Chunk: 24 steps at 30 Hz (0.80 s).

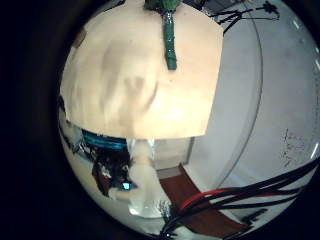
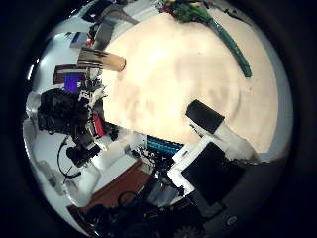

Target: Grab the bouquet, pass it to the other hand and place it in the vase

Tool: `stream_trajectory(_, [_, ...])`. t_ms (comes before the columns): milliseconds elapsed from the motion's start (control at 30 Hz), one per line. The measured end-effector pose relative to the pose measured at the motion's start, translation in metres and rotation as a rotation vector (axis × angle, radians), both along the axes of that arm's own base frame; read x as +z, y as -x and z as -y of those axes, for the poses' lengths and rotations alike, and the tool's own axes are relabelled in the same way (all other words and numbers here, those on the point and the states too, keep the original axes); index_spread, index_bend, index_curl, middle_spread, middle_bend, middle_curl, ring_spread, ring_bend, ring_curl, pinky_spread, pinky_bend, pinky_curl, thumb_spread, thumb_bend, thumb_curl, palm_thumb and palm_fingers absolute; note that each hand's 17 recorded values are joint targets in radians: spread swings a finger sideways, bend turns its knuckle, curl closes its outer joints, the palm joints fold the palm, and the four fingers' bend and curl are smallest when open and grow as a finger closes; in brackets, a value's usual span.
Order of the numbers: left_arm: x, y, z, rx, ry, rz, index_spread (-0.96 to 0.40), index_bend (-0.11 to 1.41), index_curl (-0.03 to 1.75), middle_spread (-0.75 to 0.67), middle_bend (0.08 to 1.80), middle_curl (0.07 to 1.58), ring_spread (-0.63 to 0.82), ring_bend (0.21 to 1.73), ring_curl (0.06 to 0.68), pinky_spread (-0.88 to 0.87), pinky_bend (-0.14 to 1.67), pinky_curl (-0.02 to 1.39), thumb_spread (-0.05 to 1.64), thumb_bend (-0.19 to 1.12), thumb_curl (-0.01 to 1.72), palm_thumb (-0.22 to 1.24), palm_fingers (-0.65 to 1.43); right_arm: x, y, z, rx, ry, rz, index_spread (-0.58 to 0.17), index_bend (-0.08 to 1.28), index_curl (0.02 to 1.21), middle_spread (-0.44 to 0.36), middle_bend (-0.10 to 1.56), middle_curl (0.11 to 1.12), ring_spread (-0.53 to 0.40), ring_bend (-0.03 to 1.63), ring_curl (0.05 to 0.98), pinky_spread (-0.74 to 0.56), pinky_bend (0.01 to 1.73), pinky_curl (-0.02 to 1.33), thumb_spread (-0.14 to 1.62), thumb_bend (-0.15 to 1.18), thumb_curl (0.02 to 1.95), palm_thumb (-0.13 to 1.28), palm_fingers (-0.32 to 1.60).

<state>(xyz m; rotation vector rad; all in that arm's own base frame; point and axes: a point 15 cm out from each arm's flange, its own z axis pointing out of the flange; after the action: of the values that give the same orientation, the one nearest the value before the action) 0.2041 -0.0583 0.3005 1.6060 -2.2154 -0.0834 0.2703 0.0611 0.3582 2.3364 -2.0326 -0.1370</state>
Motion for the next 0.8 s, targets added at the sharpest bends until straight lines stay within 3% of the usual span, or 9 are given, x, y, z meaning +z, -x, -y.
stream_trajectory(100, [-0.003, -0.001, 0.0, 0.006, -0.004, -0.01, 0.22, 0.17, 0.31, 0.4, 0.2, 0.33, 0.5, 0.49, 0.19, 0.5, 0.19, 0.31, 0.95, -0.03, 0.31, 0.46, 0.16, -0.003, 0.0, 0.0, 0.002, 0.002, -0.009, -0.345, 0.17, 0.28, -0.029, 0.34, 0.33, 0.087, 0.59, 0.144, 0.37, 0.3, 0.26, 1.08, -0.02, 0.35, 0.7, 0.37])
stream_trajectory(133, [-0.004, -0.001, 0.0, 0.005, -0.005, -0.01, 0.22, 0.17, 0.31, 0.41, 0.2, 0.33, 0.51, 0.49, 0.192, 0.51, 0.2, 0.31, 0.95, -0.03, 0.31, 0.46, 0.16, -0.003, -0.001, 0.0, 0.0, 0.002, -0.01, -0.344, 0.17, 0.28, 0.012, 0.34, 0.33, 0.087, 0.6, 0.144, 0.37, 0.3, 0.26, 1.08, -0.02, 0.35, 0.7, 0.38])
stream_trajectory(267, [-0.002, 0.0, 0.003, -0.012, -0.005, -0.003, 0.22, 0.17, 0.31, 0.42, 0.2, 0.33, 0.5, 0.48, 0.191, 0.5, 0.2, 0.31, 0.95, -0.03, 0.31, 0.46, 0.16, 0.0, 0.0, 0.001, 0.0, 0.0, -0.001, -0.343, 0.16, 0.28, 0.036, 0.34, 0.33, 0.08, 0.62, 0.149, 0.37, 0.29, 0.26, 1.08, -0.02, 0.35, 0.69, 0.38])
stream_trajectory(500, [0.001, 0.001, 0.013, -0.068, -0.007, 0.021, 0.21, 0.17, 0.31, 0.39, 0.2, 0.33, 0.5, 0.49, 0.192, 0.5, 0.2, 0.31, 0.95, -0.03, 0.31, 0.46, 0.17, 0.019, -0.012, 0.004, -0.008, -0.009, 0.038, -0.365, 0.17, 0.27, -0.06, 0.35, 0.33, 0.041, 0.64, 0.144, 0.36, 0.33, 0.26, 1.09, -0.02, 0.35, 0.69, 0.42])
stream_trajectory(600, [0.001, 0.0, 0.021, -0.106, -0.012, 0.027, 0.21, 0.17, 0.31, 0.38, 0.21, 0.34, 0.5, 0.48, 0.19, 0.5, 0.2, 0.31, 0.95, -0.03, 0.31, 0.46, 0.17, 0.031, -0.02, 0.01, -0.028, -0.009, 0.051, -0.374, 0.17, 0.27, -0.044, 0.39, 0.34, -0.009, 0.65, 0.14, 0.35, 0.32, 0.26, 1.09, -0.02, 0.35, 0.68, 0.46])
stream_trajectory(700, [0.008, -0.002, 0.026, -0.139, -0.021, 0.046, 0.21, 0.17, 0.31, 0.38, 0.2, 0.34, 0.49, 0.49, 0.192, 0.5, 0.2, 0.31, 0.95, -0.03, 0.31, 0.46, 0.18, 0.047, -0.023, 0.031, -0.089, -0.011, 0.066, -0.371, 0.17, 0.27, -0.047, 0.42, 0.34, -0.047, 0.66, 0.137, 0.33, 0.33, 0.25, 1.09, -0.02, 0.35, 0.68, 0.49])
stream_trajectory(800, [0.016, -0.007, 0.019, -0.15, -0.052, 0.068, 0.2, 0.17, 0.32, 0.38, 0.2, 0.34, 0.49, 0.48, 0.191, 0.49, 0.2, 0.31, 0.95, -0.03, 0.31, 0.46, 0.18, 0.065, -0.028, 0.057, -0.17, -0.011, 0.093, -0.36, 0.17, 0.27, -0.098, 0.45, 0.35, -0.103, 0.66, 0.131, 0.29, 0.35, 0.25, 1.08, -0.02, 0.35, 0.68, 0.53])
